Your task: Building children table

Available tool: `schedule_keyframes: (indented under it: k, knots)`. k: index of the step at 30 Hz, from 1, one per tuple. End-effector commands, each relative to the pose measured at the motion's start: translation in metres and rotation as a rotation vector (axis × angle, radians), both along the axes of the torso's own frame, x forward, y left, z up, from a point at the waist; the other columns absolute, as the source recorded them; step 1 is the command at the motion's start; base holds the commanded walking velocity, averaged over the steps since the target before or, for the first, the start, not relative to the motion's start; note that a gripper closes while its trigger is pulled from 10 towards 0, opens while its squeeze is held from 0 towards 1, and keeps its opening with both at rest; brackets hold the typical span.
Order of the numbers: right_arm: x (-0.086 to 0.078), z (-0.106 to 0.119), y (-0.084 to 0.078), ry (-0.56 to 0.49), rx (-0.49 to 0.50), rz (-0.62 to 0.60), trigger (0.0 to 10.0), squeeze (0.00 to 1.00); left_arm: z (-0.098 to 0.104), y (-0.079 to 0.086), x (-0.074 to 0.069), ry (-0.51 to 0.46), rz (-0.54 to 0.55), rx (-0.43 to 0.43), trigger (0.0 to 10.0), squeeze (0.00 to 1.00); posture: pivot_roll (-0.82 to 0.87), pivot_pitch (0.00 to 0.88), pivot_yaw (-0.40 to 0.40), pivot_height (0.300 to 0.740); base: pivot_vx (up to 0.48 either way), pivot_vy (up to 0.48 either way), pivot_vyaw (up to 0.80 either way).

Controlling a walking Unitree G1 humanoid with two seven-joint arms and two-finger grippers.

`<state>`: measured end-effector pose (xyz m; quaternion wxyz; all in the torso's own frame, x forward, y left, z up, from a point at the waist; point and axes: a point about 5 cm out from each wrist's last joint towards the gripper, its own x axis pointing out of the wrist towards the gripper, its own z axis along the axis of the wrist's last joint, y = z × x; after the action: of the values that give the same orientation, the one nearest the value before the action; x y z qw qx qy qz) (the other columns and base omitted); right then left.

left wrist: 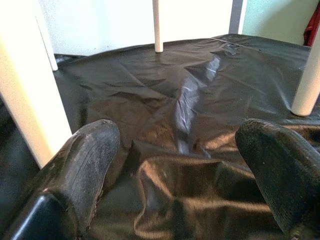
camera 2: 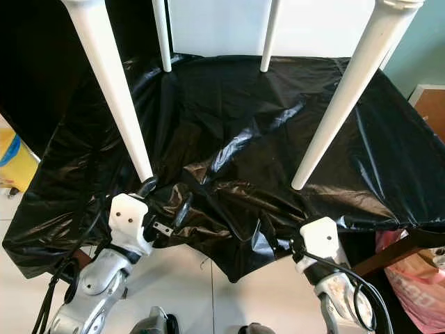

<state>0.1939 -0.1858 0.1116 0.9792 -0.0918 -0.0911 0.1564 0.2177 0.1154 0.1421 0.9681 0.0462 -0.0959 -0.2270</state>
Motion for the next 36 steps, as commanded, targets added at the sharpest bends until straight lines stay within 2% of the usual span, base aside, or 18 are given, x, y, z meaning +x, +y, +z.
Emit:
schedule_keyframes:
  k: [1,3,6,8,12,15,17,20,23,25,27,28,29,30,32,34,36]
  knots:
    - [-0.007,-0.003,-0.006,0.007,-0.006,-0.002,10.0,0.0,-0.003,-0.008,-0.012,0.011,-0.238,0.048,10.0,0.0,0.02,0.099,-0.039,0.74,0.0,0.0,0.0]
    - [-0.019,-0.01,-0.012,0.04,-0.025,0.004,10.0,0.0,-0.009,-0.003,-0.021,0.032,-0.255,0.069,10.0,0.0,0.02,0.105,-0.038,0.74,0.0,0.0,0.0]
    - [-0.024,-0.015,-0.015,0.061,-0.036,0.008,10.0,0.0,-0.012,-0.001,-0.025,0.039,-0.26,0.083,10.0,0.0,0.02,0.107,-0.038,0.74,0.0,0.0,0.0]
    - [-0.033,-0.025,-0.021,0.112,-0.05,0.009,10.0,0.0,-0.024,0.005,-0.033,0.07,-0.264,0.119,10.0,0.0,0.02,0.111,-0.04,0.74,0.0,0.0,0.0]
    - [-0.035,-0.028,-0.023,0.127,-0.051,0.007,10.0,0.0,-0.029,0.007,-0.036,0.083,-0.263,0.128,10.0,0.0,0.02,0.11,-0.04,0.74,0.0,0.0,0.0]
    - [-0.039,-0.036,-0.027,0.164,-0.059,-0.006,10.0,0.0,-0.041,0.013,-0.043,0.13,-0.243,0.132,10.0,0.0,0.02,0.108,-0.045,0.74,0.0,0.0,0.0]
    - [-0.044,-0.046,-0.032,0.211,-0.06,-0.045,10.0,0.0,-0.056,0.021,-0.049,0.207,-0.181,0.108,10.0,0.0,0.02,0.108,-0.049,0.74,0.0,0.0,0.0]
    - [-0.05,-0.057,-0.039,0.26,-0.064,-0.091,10.0,0.0,-0.073,0.031,-0.059,0.275,-0.135,0.094,10.0,0.0,0.02,0.107,-0.054,0.74,0.0,0.0,0.0]
    - [-0.059,-0.085,-0.05,0.355,-0.077,-0.171,10.0,0.0,-0.096,0.042,-0.072,0.335,-0.07,0.103,10.0,0.0,0.02,0.101,-0.062,0.74,0.0,0.0,0.0]
    - [-0.059,-0.09,-0.05,0.37,-0.078,-0.178,10.0,0.0,-0.099,0.042,-0.074,0.341,-0.065,0.108,10.0,0.0,0.02,0.1,-0.062,0.74,0.0,0.0,0.0]
    - [-0.058,-0.104,-0.048,0.421,-0.074,-0.203,10.0,0.0,-0.11,0.044,-0.077,0.371,-0.039,0.114,10.0,0.0,0.02,0.093,-0.066,0.74,0.0,0.0,0.0]
    - [-0.055,-0.121,-0.046,0.486,-0.055,-0.248,10.0,0.0,-0.128,0.051,-0.076,0.427,0.052,0.105,10.0,0.0,0.03,0.086,-0.065,0.74,0.0,0.0,0.0]
    - [-0.055,-0.121,-0.046,0.486,-0.055,-0.248,10.0,0.0,-0.128,0.051,-0.076,0.427,0.052,0.105,10.0,0.0,0.03,0.086,-0.065,0.74,0.0,0.0,0.0]
    - [-0.048,-0.136,-0.048,0.555,-0.011,-0.334,10.0,0.0,-0.151,0.058,-0.07,0.527,0.19,0.031,10.0,0.0,0.02,0.076,-0.067,0.74,0.0,0.0,0.0]
    - [-0.041,-0.147,-0.049,0.603,0.035,-0.403,10.0,0.0,-0.168,0.06,-0.063,0.59,0.303,-0.035,10.0,0.0,0.02,0.068,-0.069,0.74,0.0,0.0,0.0]
    - [-0.031,-0.159,-0.046,0.674,0.065,-0.444,10.0,0.0,-0.185,0.058,-0.055,0.67,0.386,-0.089,10.0,0.0,0.03,0.046,-0.074,0.74,0.0,0.0,0.0]
    - [-0.024,-0.167,-0.04,0.734,0.061,-0.442,10.0,0.0,-0.198,0.054,-0.053,0.755,0.419,-0.108,10.0,0.0,0.03,0.035,-0.077,0.74,0.0,0.0,0.0]
